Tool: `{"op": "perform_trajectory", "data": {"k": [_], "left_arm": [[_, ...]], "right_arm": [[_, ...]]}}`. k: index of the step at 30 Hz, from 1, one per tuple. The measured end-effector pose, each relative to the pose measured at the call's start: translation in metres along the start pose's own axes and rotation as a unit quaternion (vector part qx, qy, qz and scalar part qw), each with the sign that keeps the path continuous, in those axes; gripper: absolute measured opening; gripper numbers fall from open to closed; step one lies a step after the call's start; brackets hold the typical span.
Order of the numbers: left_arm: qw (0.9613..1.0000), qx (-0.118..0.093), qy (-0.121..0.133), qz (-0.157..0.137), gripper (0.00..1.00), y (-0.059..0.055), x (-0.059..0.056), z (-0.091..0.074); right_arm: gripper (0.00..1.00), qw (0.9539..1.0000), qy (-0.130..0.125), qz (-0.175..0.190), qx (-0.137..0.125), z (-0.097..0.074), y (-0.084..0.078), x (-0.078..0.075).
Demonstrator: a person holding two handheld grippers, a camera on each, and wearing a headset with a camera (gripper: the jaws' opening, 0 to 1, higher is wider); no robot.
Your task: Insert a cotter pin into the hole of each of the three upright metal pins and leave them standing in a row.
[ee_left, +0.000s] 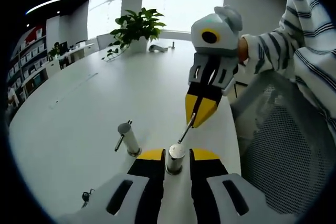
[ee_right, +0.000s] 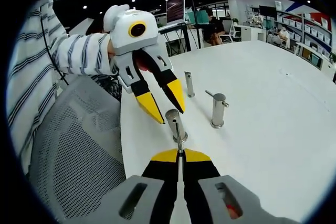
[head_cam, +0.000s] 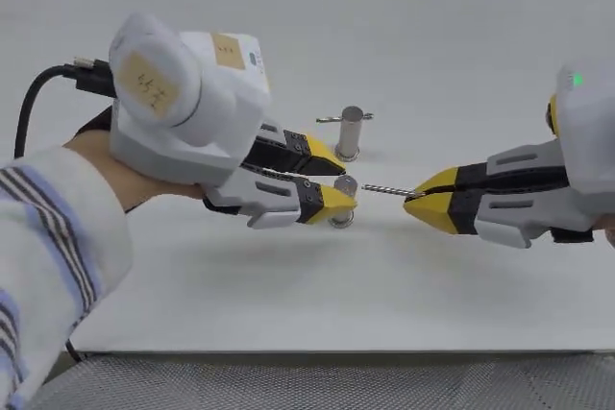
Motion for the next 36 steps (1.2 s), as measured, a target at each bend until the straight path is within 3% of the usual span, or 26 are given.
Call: {"op": "perform_trajectory", "data": {"k": [2,26,36], "left_arm": [[1.0000,-0.001,0.002,0.001,0.10,0.000,0.001,0.000],[0.9998,0.012,-0.001,0.014,0.10,0.001,0.004,0.003],[1.0000,0.007,0.005,-0.002,0.10,0.001,0.005,0.003]], "right_arm": [[0.00,1.0000,0.002,0.000,0.000,0.001,-0.001,0.000],[0.00,0.9998,0.009,-0.015,0.000,0.008,0.005,0.002],[0.00,0.9996,0.004,-0.027,0.008,0.020,0.007,0.000]]}}
Point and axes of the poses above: the centre of the closed fingertips' face, and the gripper's own axes: z roughly forward along the fingers, x roughly to its left, y roughly out of its top, the point moved 4 cm from there along -z, roughly backward along the fingers, and after that the axes turned 11 degrees about -y, right-handed, at the moved point
